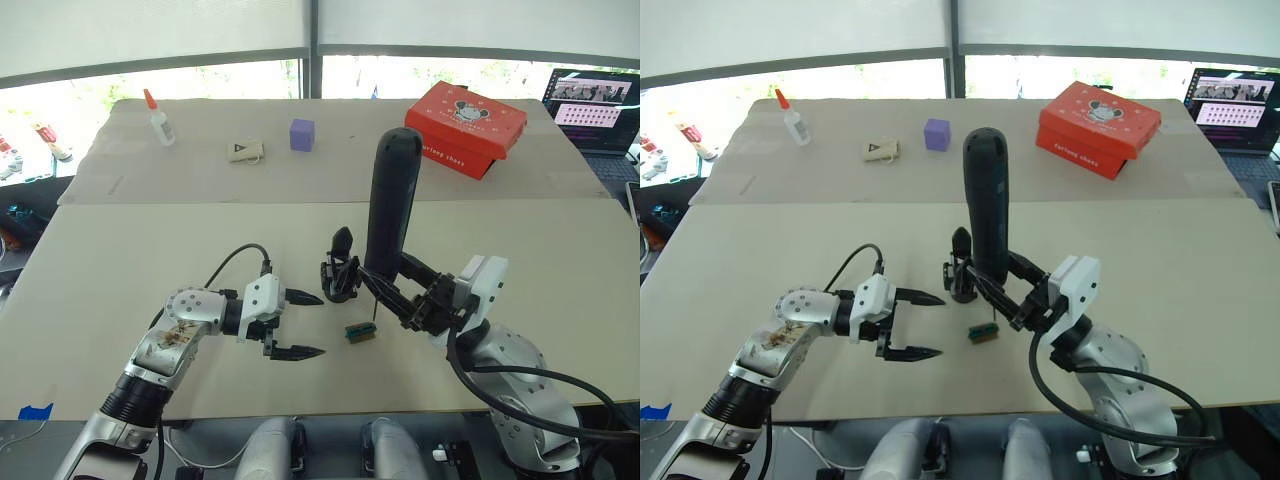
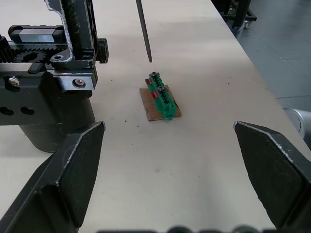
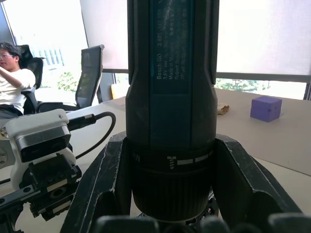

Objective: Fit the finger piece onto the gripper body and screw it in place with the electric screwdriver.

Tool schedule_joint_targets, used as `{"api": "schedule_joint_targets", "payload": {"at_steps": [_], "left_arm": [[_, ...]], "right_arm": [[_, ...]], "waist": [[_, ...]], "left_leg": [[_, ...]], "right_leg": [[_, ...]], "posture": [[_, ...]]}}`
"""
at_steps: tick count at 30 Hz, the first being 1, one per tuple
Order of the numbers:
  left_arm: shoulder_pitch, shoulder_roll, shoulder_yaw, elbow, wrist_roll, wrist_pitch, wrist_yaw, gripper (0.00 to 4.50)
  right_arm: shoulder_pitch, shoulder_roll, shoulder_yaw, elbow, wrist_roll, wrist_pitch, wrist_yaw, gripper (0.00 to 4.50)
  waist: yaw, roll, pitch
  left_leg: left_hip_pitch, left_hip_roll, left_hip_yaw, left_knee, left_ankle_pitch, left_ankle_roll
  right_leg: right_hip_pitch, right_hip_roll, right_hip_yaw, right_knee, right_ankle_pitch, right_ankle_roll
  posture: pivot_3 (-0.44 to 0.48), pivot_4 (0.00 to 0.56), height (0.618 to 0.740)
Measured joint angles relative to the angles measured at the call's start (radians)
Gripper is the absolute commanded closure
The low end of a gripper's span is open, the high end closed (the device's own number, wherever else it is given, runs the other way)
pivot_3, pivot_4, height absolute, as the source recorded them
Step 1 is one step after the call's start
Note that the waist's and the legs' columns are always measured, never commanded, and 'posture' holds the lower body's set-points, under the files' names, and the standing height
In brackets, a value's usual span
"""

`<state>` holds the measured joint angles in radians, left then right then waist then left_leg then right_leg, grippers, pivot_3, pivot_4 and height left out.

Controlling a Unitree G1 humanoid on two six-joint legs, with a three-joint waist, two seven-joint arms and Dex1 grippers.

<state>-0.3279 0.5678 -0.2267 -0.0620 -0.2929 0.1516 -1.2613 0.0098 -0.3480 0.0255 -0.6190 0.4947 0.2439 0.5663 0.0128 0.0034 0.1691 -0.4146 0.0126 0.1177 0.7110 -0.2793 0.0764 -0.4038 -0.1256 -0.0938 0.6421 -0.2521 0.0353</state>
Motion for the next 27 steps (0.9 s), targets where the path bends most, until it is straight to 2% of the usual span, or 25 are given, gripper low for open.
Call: {"api": "schedule_joint_targets", "payload": {"at_steps": [27], "left_arm": [[-0.01,0.0,0.0,0.0,0.001,0.0,-0.001,0.0]], "right_arm": [[0.011,0.009,0.0,0.027,-0.012,-0.006,0.036,2.61]], "waist": [[0.0,0.0,0.0]], "left_leg": [[0.0,0.0,0.0,0.0,0.0,0.0]], "right_leg": [[0.0,0.0,0.0,0.0,0.0,0.0]], "posture": [[0.0,0.15,0.74]]}}
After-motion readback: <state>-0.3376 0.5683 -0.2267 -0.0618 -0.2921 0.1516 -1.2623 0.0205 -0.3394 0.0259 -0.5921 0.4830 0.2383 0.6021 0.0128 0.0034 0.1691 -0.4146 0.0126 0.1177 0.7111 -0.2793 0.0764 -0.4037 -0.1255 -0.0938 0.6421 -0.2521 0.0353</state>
